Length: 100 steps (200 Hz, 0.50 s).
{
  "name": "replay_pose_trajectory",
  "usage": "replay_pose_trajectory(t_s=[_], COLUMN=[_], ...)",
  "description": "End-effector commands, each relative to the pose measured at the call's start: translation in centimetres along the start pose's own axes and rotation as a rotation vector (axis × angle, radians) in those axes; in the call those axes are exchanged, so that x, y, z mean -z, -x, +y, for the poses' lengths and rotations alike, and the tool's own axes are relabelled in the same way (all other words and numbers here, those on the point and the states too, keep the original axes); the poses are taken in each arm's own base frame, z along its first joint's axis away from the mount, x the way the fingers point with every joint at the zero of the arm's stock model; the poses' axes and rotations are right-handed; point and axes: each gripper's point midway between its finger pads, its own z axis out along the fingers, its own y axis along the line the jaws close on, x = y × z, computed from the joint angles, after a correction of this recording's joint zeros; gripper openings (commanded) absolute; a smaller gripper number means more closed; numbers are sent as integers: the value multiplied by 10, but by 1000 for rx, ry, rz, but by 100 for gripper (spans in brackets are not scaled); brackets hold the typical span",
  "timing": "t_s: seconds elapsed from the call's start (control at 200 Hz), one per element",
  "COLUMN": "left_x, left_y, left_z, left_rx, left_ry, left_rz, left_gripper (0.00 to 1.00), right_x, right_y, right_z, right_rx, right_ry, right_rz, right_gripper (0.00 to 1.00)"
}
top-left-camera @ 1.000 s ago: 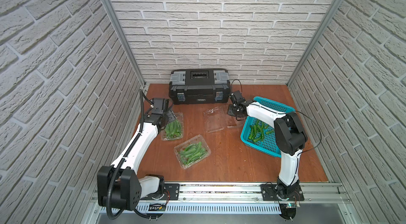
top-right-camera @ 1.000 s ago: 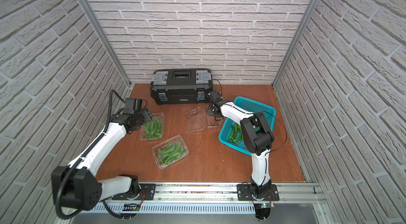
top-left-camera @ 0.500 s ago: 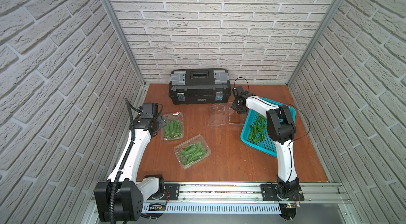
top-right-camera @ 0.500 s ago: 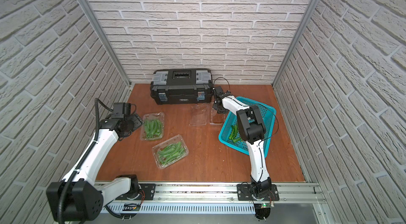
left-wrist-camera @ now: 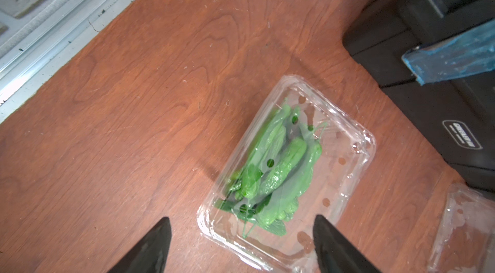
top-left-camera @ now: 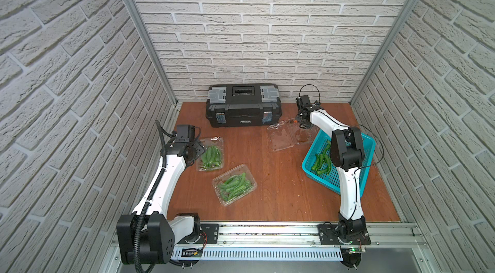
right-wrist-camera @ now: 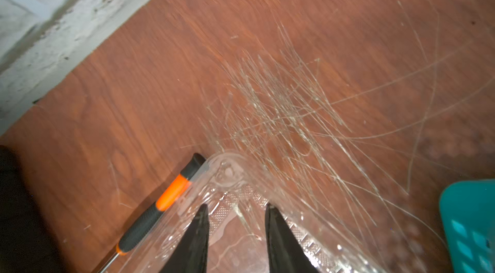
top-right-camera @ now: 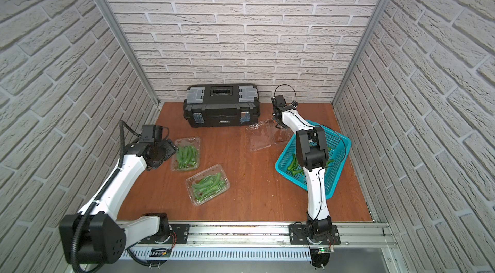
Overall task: Take small green peppers out of containers
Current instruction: Move the distractor to the center of the board.
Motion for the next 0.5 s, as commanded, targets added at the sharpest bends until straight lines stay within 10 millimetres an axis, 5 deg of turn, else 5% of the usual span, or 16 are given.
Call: replay_pose_trajectory(t_s=[0.0, 0.12, 0.215, 0.35, 0.41, 0.495], left_x=[2, 2, 2, 2, 3, 4], left_y=[1, -1, -2, 2, 6, 13], left_z=[0, -2, -2, -1, -2, 2], left_rx=[5, 8, 19, 37, 31, 16], left_ry=[19, 17, 18, 27, 26, 48], left_rz=[-14, -25, -28, -51, -65, -96], left_gripper=[83, 84, 84, 84, 85, 86], right_x=[43, 94, 131, 204, 229, 237], right_y=[30, 52, 45, -19, -54, -106], right_z=[41, 78, 132, 220, 234, 235], right_rx=[51, 126, 243, 442, 538, 674], right_ry=[95, 211, 452, 1104, 1265, 1320], right_rz=[-165, -302, -303, -125, -43, 93], right_gripper=[37, 38, 37, 39, 39, 40])
